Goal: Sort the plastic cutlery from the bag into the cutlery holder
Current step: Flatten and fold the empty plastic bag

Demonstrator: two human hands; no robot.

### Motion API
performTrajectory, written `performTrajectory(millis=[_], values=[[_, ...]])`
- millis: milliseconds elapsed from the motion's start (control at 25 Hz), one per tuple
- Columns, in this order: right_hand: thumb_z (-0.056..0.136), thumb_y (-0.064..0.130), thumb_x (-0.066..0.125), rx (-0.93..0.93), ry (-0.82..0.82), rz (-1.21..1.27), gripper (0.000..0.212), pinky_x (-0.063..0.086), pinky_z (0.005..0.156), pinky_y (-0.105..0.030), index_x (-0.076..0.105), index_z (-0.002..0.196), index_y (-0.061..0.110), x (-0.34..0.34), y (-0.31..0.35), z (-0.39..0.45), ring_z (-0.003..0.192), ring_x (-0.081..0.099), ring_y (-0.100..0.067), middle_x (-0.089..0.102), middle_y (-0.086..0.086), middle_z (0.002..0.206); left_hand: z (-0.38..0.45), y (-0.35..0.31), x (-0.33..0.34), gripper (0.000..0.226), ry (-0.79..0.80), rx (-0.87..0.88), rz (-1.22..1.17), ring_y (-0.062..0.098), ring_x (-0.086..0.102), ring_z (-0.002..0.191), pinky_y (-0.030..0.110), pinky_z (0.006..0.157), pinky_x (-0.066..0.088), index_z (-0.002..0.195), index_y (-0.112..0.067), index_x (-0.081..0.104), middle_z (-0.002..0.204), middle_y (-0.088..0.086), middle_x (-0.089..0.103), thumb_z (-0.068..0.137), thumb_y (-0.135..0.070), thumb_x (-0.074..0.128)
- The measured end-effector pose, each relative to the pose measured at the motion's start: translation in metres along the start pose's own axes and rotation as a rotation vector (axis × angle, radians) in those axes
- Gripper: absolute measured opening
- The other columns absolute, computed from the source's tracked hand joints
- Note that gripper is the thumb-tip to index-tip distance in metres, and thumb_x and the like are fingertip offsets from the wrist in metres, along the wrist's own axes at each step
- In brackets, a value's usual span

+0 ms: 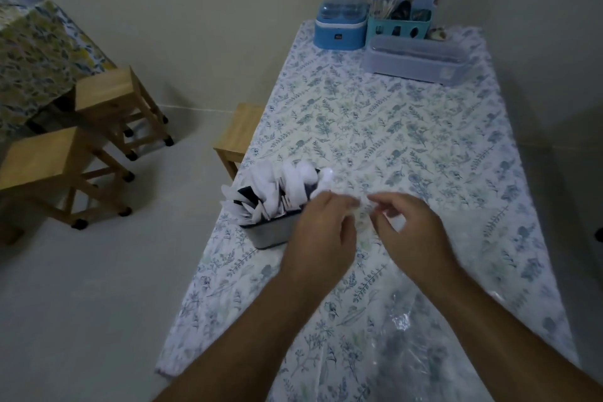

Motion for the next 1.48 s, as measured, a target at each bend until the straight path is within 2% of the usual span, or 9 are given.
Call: performTrajectory(millis=[200,360,520,640,920,1040,1160,1320,1480], values=[[0.081,0.007,0.076,0.184,-0.211,-0.445,0.028,0.050,0.085,-0.039,0.074,0.101,0.027,-0.055,-0.105,-0.104,0.099,0.059,-0.024,0.066,0.002,0.102,-0.084,0.004,0.133,0.055,0.521,0.102,0.038,0.025,0.038,0.143,0.042,0.116,0.037,0.147,-0.016,0.048,0.153,0.007,0.044,0.093,-0.029,0.053],[0.075,0.025,0.074,0.420,0.180,-0.545,0.056,0.050,0.101,-0.050,0.065,0.130,0.027,-0.031,-0.162,-0.181,0.128,0.052,-0.037,0.055,-0.009,0.141,-0.124,0.020,0.165,0.085,0.809,0.271,0.302,0.025,-0.001,0.155,0.047,0.123,0.009,0.160,-0.025,0.012,0.169,0.003,0.001,0.090,-0.053,0.051],[0.072,0.036,0.076,0.401,0.112,-0.590,0.037,0.053,0.081,-0.043,0.071,0.108,0.033,-0.037,-0.156,-0.201,0.100,0.061,-0.028,0.067,0.004,0.102,-0.134,0.019,0.134,0.060,0.658,0.273,0.093,0.017,0.040,0.135,0.040,0.113,0.030,0.133,-0.034,0.055,0.145,-0.007,0.047,0.076,-0.049,0.062],[0.072,0.019,0.087,0.293,-0.016,-0.457,0.047,0.047,0.092,-0.036,0.071,0.116,0.026,-0.041,-0.147,-0.185,0.114,0.048,-0.023,0.062,-0.002,0.116,-0.113,0.008,0.127,0.037,0.348,0.276,0.010,0.020,0.048,0.123,0.044,0.102,0.044,0.118,-0.021,0.064,0.128,0.001,0.055,0.083,-0.031,0.064],[0.084,0.043,0.078,0.460,0.397,-0.365,0.096,0.025,0.122,-0.044,0.021,0.160,0.034,-0.027,-0.163,-0.155,0.156,-0.002,-0.017,-0.001,0.005,0.171,-0.055,0.044,0.189,0.128,0.833,0.041,0.512,0.033,-0.020,0.151,0.052,0.121,-0.008,0.155,-0.021,-0.023,0.165,0.005,-0.022,0.072,-0.091,0.044],[0.080,0.054,0.075,0.496,0.416,-0.516,0.089,0.040,0.112,-0.044,0.030,0.154,0.033,-0.037,-0.161,-0.145,0.147,0.018,-0.025,0.021,-0.001,0.161,-0.037,0.037,0.183,0.135,0.815,0.071,0.504,0.032,-0.005,0.154,0.054,0.122,0.000,0.160,-0.020,-0.003,0.168,0.003,-0.003,0.060,-0.096,0.048],[0.085,0.042,0.073,0.319,0.246,-0.555,0.064,0.042,0.104,-0.037,0.050,0.143,0.029,-0.045,-0.145,-0.116,0.135,0.034,-0.025,0.043,-0.002,0.143,-0.030,0.015,0.169,0.095,0.475,0.128,0.320,0.029,0.025,0.146,0.048,0.120,0.021,0.150,-0.022,0.037,0.154,0.006,0.036,0.075,-0.077,0.058],[0.074,0.035,0.088,0.328,0.404,-0.495,0.109,0.033,0.116,-0.048,0.020,0.159,0.036,-0.041,-0.157,-0.089,0.154,-0.003,-0.022,-0.003,-0.002,0.169,-0.044,0.036,0.189,0.156,0.847,0.124,0.443,0.034,-0.030,0.148,0.054,0.118,-0.015,0.155,-0.021,-0.023,0.162,0.009,-0.029,0.046,-0.095,0.061],[0.058,0.057,0.091,0.424,0.578,-0.665,0.138,0.026,0.118,-0.053,0.003,0.161,0.033,-0.044,-0.174,-0.066,0.154,0.002,-0.032,-0.006,-0.006,0.169,-0.045,0.048,0.198,0.172,0.946,0.165,0.524,0.037,-0.039,0.142,0.060,0.114,-0.022,0.151,-0.024,-0.031,0.158,0.008,-0.040,0.026,-0.099,0.061]])
Point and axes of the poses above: each hand's wrist, its own z-axis towards the middle knuckle, its own x-axis out of the palm, y = z × x, the point moved 5 cm from there along z, towards the middle knuckle
